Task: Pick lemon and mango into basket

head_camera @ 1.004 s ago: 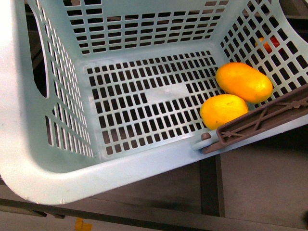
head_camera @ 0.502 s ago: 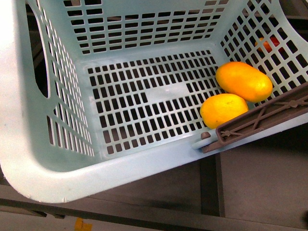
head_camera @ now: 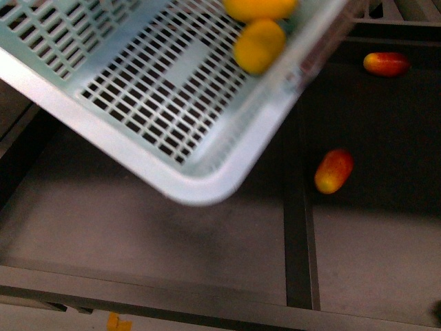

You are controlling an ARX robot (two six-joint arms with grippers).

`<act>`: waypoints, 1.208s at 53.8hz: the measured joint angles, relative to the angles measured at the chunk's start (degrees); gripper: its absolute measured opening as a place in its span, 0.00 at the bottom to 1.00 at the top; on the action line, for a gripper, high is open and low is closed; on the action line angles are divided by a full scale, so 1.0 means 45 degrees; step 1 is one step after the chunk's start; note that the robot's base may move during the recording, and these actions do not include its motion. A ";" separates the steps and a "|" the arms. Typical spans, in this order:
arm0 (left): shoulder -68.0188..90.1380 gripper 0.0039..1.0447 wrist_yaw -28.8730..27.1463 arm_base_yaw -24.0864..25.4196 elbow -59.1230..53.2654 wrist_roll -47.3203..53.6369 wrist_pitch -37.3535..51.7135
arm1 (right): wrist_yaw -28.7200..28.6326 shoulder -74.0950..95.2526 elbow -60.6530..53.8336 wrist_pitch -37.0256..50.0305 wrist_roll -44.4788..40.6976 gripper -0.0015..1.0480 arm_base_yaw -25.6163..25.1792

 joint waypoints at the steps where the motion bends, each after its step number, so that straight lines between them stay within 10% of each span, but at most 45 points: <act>1: 0.0000 0.06 -0.0112 0.0257 -0.0005 -0.0121 0.0146 | 0.0005 0.0000 0.0000 0.0000 0.0005 0.92 0.0000; 20: 0.3677 0.06 0.1258 0.3721 0.1277 -0.2055 0.0257 | -0.0024 0.0000 0.0000 0.0000 0.0005 0.92 0.0000; 57: 0.7611 0.06 0.2730 0.4391 0.4551 -0.4362 -0.1025 | -0.0024 0.0000 0.0000 0.0000 0.0000 0.92 0.0000; 65: 0.7179 0.38 0.2152 0.4401 0.4294 -0.4692 -0.1151 | -0.0024 0.0000 0.0000 0.0000 0.0000 0.92 0.0000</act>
